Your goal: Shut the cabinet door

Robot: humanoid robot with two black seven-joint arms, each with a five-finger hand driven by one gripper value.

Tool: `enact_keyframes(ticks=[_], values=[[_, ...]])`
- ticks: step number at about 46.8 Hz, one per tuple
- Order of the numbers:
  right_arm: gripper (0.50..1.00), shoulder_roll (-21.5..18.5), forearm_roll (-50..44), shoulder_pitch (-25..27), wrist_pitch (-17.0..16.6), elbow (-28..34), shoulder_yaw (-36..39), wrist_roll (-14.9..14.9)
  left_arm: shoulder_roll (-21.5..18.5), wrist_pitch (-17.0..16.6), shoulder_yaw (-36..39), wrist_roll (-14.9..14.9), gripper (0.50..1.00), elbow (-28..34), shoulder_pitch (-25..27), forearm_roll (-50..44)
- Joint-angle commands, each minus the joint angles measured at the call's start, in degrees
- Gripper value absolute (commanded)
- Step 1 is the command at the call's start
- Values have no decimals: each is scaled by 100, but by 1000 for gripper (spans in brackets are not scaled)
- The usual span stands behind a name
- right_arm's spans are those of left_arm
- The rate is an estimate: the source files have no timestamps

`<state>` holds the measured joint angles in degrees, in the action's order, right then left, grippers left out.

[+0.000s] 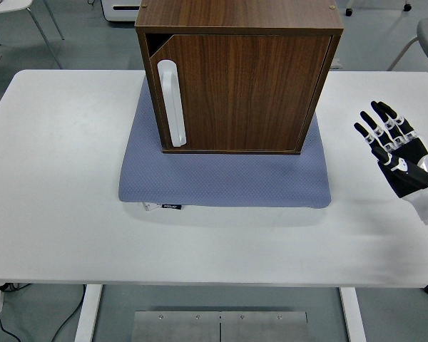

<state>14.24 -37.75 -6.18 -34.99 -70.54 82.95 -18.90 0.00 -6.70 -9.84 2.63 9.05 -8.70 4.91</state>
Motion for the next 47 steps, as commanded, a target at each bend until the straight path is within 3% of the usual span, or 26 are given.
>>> enact_keyframes(ticks=[1,23,47], values=[[1000,-9,4,-6,18,5,37,1,0,2,0,0,1000,0,0,1],[1000,-27,145,-463,106,523,55,1,0,2,0,0,1000,0,0,-8],[1000,228,233,-481,27,541,46,1,0,2,0,0,1000,0,0,1]])
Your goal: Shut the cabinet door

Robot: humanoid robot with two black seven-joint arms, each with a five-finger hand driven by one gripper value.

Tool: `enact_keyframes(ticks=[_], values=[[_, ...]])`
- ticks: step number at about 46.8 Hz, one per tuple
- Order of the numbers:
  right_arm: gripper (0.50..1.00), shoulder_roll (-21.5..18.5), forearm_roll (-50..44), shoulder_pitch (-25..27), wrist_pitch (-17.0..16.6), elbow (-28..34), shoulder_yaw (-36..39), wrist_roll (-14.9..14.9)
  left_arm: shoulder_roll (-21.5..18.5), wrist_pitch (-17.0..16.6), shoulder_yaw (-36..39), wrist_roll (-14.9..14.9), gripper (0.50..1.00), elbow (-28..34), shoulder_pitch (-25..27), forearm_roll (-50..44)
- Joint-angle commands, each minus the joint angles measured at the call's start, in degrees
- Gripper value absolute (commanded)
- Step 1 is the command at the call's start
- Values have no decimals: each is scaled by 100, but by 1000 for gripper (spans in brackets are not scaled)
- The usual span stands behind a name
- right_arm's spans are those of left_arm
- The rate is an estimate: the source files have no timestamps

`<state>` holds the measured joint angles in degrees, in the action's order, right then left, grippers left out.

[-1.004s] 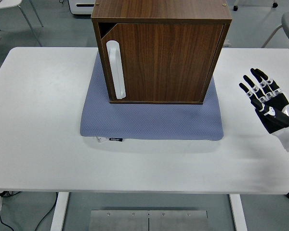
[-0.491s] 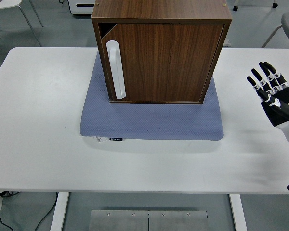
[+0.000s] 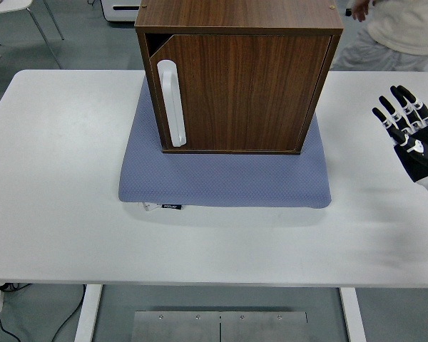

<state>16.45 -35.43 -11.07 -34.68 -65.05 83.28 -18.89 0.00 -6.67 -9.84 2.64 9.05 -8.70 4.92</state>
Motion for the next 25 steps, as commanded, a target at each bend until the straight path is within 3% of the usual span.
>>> enact_keyframes(ticks=[1,25], values=[[1000,16,1,9,-4,-8,13,-1,0,0,0,0,1000,0,0,1],[1000,-45,1,61,-30,-8,-13,-1,0,0,0,0,1000,0,0,1]])
